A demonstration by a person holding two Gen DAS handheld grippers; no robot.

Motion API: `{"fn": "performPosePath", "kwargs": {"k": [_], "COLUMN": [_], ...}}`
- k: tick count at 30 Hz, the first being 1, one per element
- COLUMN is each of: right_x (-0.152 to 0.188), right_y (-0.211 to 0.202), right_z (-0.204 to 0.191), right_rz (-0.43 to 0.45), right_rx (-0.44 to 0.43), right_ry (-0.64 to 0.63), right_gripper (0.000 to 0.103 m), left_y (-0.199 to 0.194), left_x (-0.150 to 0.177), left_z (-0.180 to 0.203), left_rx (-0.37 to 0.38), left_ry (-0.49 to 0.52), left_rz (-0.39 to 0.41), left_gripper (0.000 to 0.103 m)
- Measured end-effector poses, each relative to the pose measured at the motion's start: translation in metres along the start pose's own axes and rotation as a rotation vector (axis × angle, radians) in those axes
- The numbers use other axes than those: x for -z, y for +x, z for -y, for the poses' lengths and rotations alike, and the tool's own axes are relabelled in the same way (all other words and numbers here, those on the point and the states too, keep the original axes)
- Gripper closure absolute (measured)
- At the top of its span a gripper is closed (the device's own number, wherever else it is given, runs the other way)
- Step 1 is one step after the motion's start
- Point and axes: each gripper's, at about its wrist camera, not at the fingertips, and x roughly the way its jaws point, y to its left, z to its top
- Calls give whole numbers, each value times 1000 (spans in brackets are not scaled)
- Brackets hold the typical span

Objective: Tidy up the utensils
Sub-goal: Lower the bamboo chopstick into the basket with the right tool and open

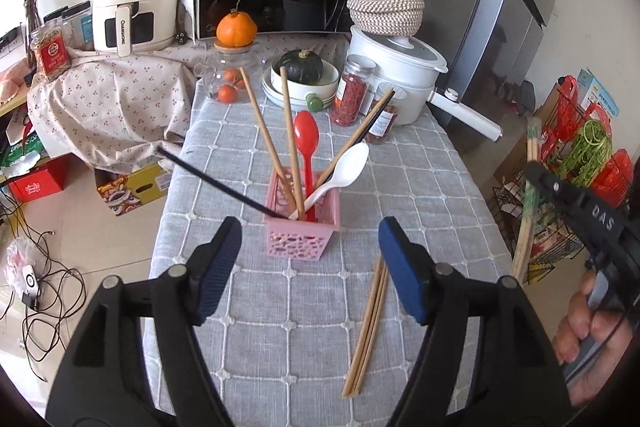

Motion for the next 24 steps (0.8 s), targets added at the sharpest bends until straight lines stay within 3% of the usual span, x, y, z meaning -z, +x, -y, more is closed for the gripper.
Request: {"fn": "performPosePath", "kwargs": {"k": [9,18,24], "right_x": [-13,-13,-5], "right_y": [10,50,73], "right_z": [-20,-51,-75], "right_rz": [87,138,245], "right_rx": [-42,-81,-69], "right_ry": [58,80,72], "right_gripper": [98,98,98], "left_y": [-17,11,11], "left_x": [34,59,58], "left_z": [-30,-80,-100], "left_rx": [6,-40,-74], "left_ry": [6,-34,-31], "left_rz": [-58,-183,-177], "left_gripper": [21,21,21]}}
